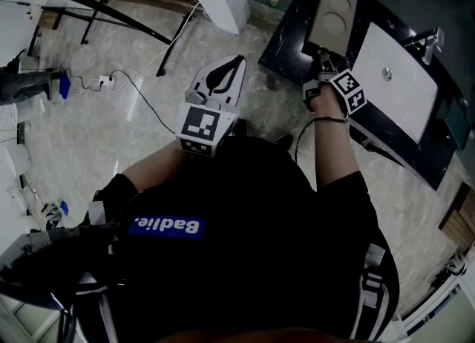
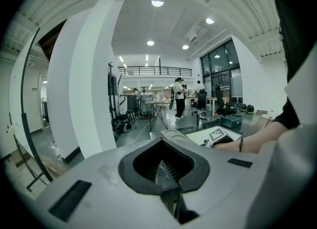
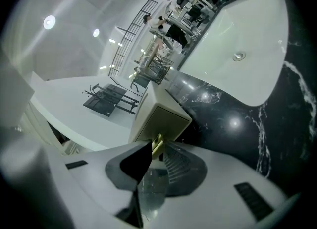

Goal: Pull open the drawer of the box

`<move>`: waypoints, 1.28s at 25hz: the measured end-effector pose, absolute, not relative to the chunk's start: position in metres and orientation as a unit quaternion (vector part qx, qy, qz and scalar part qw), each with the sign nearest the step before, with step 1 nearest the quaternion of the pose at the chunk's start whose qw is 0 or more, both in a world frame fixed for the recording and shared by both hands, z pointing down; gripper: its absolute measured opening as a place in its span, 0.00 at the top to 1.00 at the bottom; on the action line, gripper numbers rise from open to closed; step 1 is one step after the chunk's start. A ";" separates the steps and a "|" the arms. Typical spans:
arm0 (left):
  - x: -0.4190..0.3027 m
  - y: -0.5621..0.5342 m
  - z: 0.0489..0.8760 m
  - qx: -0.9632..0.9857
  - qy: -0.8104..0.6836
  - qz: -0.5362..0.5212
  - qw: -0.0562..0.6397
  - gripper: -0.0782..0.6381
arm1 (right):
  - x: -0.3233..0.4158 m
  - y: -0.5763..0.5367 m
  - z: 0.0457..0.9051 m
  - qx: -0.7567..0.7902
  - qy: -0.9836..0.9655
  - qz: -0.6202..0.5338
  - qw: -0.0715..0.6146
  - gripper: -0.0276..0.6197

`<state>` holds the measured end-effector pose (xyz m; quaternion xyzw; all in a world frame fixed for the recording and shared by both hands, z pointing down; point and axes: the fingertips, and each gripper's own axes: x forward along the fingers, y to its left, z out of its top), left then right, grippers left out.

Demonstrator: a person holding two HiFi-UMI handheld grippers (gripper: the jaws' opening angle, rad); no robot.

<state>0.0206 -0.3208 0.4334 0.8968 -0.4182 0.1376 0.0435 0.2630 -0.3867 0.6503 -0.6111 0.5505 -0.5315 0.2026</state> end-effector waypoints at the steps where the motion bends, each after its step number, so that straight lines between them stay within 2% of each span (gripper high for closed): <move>1: 0.020 -0.320 0.434 0.897 -0.417 0.140 0.045 0.90 | 0.263 -0.386 0.650 -0.611 0.550 -0.531 0.204 0.85; 32: 0.024 -0.276 0.427 0.917 -0.378 0.126 0.035 0.90 | 0.237 -0.320 0.647 -0.615 0.551 -0.531 0.193 0.85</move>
